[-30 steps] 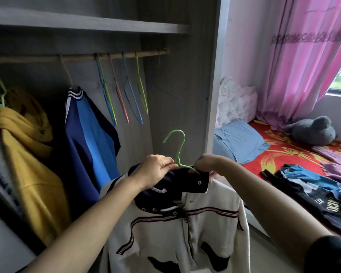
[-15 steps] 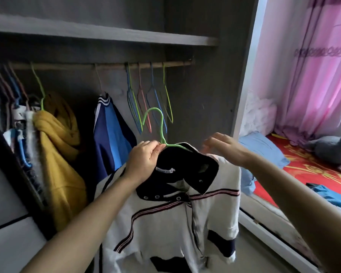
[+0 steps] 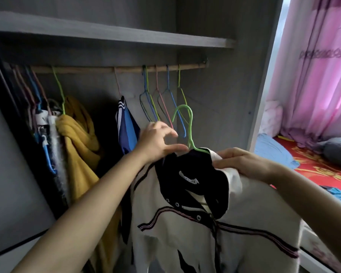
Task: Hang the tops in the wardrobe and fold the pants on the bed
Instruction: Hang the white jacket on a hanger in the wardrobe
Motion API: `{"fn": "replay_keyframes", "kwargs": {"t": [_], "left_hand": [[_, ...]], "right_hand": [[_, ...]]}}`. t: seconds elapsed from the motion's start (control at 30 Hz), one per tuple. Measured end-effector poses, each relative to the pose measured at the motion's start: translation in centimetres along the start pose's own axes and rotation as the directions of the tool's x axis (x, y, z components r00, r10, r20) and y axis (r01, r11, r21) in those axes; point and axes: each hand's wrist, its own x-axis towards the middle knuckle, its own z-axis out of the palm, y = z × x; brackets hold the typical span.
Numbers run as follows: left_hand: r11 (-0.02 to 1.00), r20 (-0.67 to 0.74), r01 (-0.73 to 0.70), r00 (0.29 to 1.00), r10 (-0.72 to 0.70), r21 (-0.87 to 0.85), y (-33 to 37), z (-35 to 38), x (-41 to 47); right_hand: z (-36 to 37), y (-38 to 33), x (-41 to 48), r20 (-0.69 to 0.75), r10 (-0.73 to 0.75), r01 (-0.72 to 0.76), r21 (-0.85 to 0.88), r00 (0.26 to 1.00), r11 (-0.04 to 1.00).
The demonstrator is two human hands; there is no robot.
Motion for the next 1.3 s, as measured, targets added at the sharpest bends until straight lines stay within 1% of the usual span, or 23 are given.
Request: {"fn": "replay_keyframes", "kwargs": {"t": [0.03,0.07,0.1,0.13,0.17,0.2,0.23,0.27,0.3,0.37,0.43,0.53,0.6,0.67,0.73,0.83,0.97,1.03,1.1,1.17,1.2,1.27,1.3], "left_hand": [[0.983,-0.064,0.069,0.996,-0.059,0.168,-1.0,-0.6,0.7],[0.939,-0.180,0.169,0.977,-0.118,0.301,-2.0,-1.2,1.4],[0.881,-0.295,0.281,0.940,-0.172,0.380,-3.1,-1.9,2.1],[0.821,-0.363,0.387,0.900,-0.239,0.419,-4.2,-2.4,2.7],[0.769,-0.369,0.473,0.869,-0.329,0.429,-5.2,-2.9,3.2],[0.745,-0.328,0.529,0.846,-0.421,0.407,-6.1,-3.3,3.8],[0.745,-0.276,0.564,0.825,-0.493,0.356,-6.8,-3.6,4.2],[0.755,-0.246,0.586,0.810,-0.533,0.294,-7.3,-3.7,4.7],[0.769,-0.255,0.597,0.799,-0.545,0.228,-7.7,-3.5,5.0],[0.798,-0.329,0.596,0.774,-0.541,0.091,-8.1,-2.8,5.3],[0.803,-0.384,0.595,0.733,-0.562,-0.037,-8.0,-2.0,5.4],[0.789,-0.473,0.602,0.663,-0.580,-0.125,-8.3,-1.4,4.8],[0.800,-0.516,0.593,0.658,-0.549,-0.095,-8.9,-1.7,4.2],[0.798,-0.528,0.603,0.673,-0.518,-0.013,-9.7,-2.3,3.6],[0.757,-0.529,0.651,0.666,-0.526,0.066,-10.5,-3.3,2.8],[0.662,-0.561,0.743,0.592,-0.578,0.103,-11.0,-4.4,0.7],[0.599,-0.613,0.796,0.515,-0.599,0.084,-10.8,-6.8,-1.2],[0.549,-0.631,0.828,0.487,-0.603,0.115,-10.4,-7.9,-1.7],[0.500,-0.636,0.846,0.490,-0.597,0.182,-10.1,-8.5,-2.0],[0.455,-0.630,0.851,0.509,-0.587,0.264,-9.9,-8.4,-1.9],[0.437,-0.628,0.847,0.522,-0.577,0.303,-9.8,-8.2,-1.7],[0.416,-0.622,0.838,0.543,-0.565,0.353,-9.7,-7.6,-1.0],[0.417,-0.617,0.835,0.548,-0.565,0.360,-9.6,-7.3,-0.6]], "right_hand": [[0.0,0.0,-0.3,0.016,0.013,-0.013,-0.011,1.000,1.000],[-0.3,0.2,-0.6,0.015,0.018,-0.018,-0.029,1.000,0.999],[-0.5,0.4,-0.8,-0.008,0.022,-0.022,-0.052,1.000,0.998],[-0.8,0.8,-0.8,-0.043,0.017,-0.020,-0.077,0.999,0.997],[-1.1,1.1,-0.7,-0.083,0.013,-0.022,-0.099,0.996,0.995],[-1.5,1.6,-0.5,-0.115,0.010,-0.024,-0.115,0.993,0.993],[-1.7,2.1,-0.2,-0.137,0.014,-0.032,-0.128,0.991,0.991],[-1.8,2.6,0.3,-0.149,0.020,-0.041,-0.139,0.989,0.989],[-1.7,3.0,0.8,-0.152,0.029,-0.052,-0.145,0.988,0.988],[-1.2,3.9,2.1,-0.131,0.048,-0.066,-0.136,0.990,0.989],[-0.6,4.6,3.6,-0.095,0.071,-0.081,-0.109,0.993,0.991],[-0.2,5.4,5.8,-0.039,0.077,-0.079,-0.042,0.996,0.996],[-0.3,5.8,7.3,-0.011,0.070,-0.070,-0.007,0.997,0.998],[-0.5,5.9,9.0,-0.003,0.066,-0.066,-0.012,0.998,0.998],[-0.5,5.9,10.8,-0.005,0.067,-0.067,-0.016,0.998,0.998],[0.0,5.6,13.1,0.012,0.059,-0.059,-0.013,0.998,0.998],[1.2,4.5,15.8,0.025,0.003,-0.003,-0.013,1.000,1.000],[1.4,3.6,16.7,0.035,-0.022,0.022,-0.024,0.999,0.999],[1.0,2.6,17.3,0.056,-0.036,0.038,-0.047,0.998,0.998],[0.0,1.3,17.5,0.059,-0.062,0.065,-0.061,0.996,0.996],[-0.5,0.6,17.7,0.037,-0.093,0.095,-0.076,0.995,0.993],[-1.7,-0.9,18.4,-0.053,-0.181,0.173,-0.127,0.982,0.977],[-2.1,-1.9,18.6,-0.078,-0.202,0.193,-0.116,0.976,0.974]]}}
